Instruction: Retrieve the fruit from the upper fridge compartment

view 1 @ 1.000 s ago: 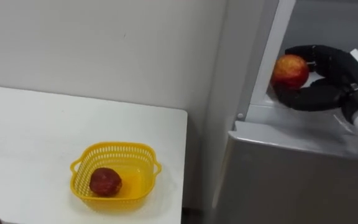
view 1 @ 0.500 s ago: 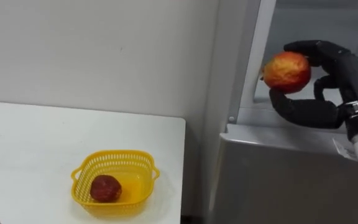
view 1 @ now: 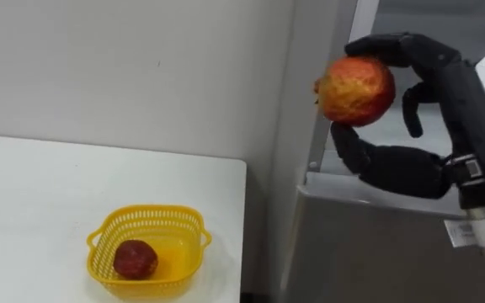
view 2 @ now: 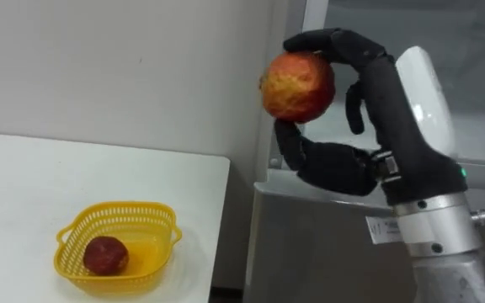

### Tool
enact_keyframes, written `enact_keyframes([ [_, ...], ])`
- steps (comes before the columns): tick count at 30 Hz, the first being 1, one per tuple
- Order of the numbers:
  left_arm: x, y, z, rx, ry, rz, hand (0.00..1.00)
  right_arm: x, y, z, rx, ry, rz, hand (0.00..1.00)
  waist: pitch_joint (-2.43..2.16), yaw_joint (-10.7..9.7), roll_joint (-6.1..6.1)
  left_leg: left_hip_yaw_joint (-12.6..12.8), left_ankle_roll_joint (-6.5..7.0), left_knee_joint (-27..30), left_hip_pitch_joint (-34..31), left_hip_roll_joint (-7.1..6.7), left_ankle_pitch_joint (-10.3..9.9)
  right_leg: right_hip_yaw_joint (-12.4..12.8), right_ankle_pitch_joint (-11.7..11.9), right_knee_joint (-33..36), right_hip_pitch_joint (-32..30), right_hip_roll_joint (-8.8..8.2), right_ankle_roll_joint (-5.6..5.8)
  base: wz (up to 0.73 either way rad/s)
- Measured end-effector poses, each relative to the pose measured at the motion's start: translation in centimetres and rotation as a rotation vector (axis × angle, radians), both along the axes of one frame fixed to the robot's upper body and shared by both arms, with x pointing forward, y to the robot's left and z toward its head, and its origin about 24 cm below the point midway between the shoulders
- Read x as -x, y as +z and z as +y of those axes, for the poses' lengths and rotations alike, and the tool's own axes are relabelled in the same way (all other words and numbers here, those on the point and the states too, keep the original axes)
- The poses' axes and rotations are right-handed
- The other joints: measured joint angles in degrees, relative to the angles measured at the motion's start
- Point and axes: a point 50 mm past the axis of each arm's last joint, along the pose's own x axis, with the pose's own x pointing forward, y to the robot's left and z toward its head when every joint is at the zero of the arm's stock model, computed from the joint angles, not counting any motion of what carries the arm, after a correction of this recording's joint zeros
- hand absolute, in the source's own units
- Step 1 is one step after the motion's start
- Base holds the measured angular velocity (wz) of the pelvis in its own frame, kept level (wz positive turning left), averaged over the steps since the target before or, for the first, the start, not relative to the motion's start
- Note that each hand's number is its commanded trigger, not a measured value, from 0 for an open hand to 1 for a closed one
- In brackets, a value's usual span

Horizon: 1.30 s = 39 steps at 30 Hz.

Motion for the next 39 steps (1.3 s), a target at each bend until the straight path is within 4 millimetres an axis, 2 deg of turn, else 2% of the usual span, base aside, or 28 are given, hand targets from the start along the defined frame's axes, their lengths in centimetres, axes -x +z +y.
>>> enact_keyframes([
  [4,-0.8,0.1,0.1,-0.001,-0.013,-0.012,0.0,0.1,-0.4,1.4,0.109,0.007,-0.031,1.0,0.27,1.5,-0.59,-0.3,-0.02,-0.1,-0.4,0.0,0.0,-0.3,0.0,-0.1,-0.2,-0.01,0.02,0.04],
  [7,-0.8,0.1,0.1,0.0,-0.014,-0.009,0.0,0.1,-0.8,1.9,0.138,0.017,-0.026,1.0,0.14,3.0,-1.06,-0.3,-0.02,-0.1,-0.5,-0.03,0.0,-0.3,0.0,-0.1,-0.3,-0.02,0.02,0.0],
  [11,-0.6,0.0,0.0,0.0,-0.029,-0.002,0.0,-0.1,-1.7,2.9,0.166,0.059,0.008,1.0,0.31,4.0,-1.65,-0.7,-0.02,-0.1,-0.7,-0.05,0.0,-0.6,0.0,0.0,-0.2,-0.02,0.03,0.04],
  [18,-0.7,0.0,0.0,0.003,-0.032,0.0,0.0,-0.5,-3.4,3.8,0.233,0.086,0.082,1.0,0.42,5.0,-1.57,-2.1,-0.03,-0.3,-1.4,-0.18,0.0,-1.8,0.0,-0.1,-0.2,-0.09,0.04,0.1],
  [25,-0.5,0.0,0.0,0.002,-0.046,0.016,0.0,-1.3,-4.9,4.2,0.302,0.077,0.164,1.0,0.31,7.9,-1.78,-2.3,-0.04,0.2,-2.2,-0.2,0.0,-2.4,0.0,0.0,-1.0,-0.13,0.03,0.01],
  [30,-0.7,-0.1,-0.1,0.002,-0.054,0.017,0.0,-3.0,-6.2,4.9,0.383,0.062,0.217,1.0,0.22,8.3,-2.37,-3.5,-0.03,0.6,-2.8,-0.42,0.0,-3.3,0.0,0.0,-1.2,-0.27,0.04,0.1],
  [32,-0.7,0.0,-0.1,0.002,-0.055,0.014,0.0,-3.9,-7.2,5.0,0.417,0.059,0.273,1.0,0.2,9.2,-2.65,-3.6,-0.03,0.7,-2.8,-0.44,0.0,-3.3,0.0,0.0,-1.1,-0.28,0.04,0.03],
  [33,-0.9,0.0,-0.1,0.002,-0.056,0.011,0.0,-4.1,-7.5,5.1,0.425,0.057,0.286,1.0,0.27,9.4,-2.74,-3.6,-0.03,0.8,-2.8,-0.44,0.0,-3.3,0.0,0.0,-1.0,-0.28,0.04,0.03],
  [34,-1.2,0.0,-0.1,0.002,-0.059,0.005,0.0,-4.6,-7.8,5.2,0.448,0.057,0.313,1.0,0.64,9.7,-2.76,-3.8,-0.03,0.9,-3.0,-0.45,0.0,-3.3,0.0,0.0,-0.9,-0.28,0.04,0.09],
  [39,-1.8,0.1,0.0,0.02,-0.069,0.0,0.0,-5.8,-8.8,5.4,0.533,0.041,0.387,1.0,0.84,10.3,-3.34,-5.0,-0.04,1.0,-3.6,-0.65,0.0,-4.5,0.0,0.0,-0.9,-0.38,0.1,0.12],
])
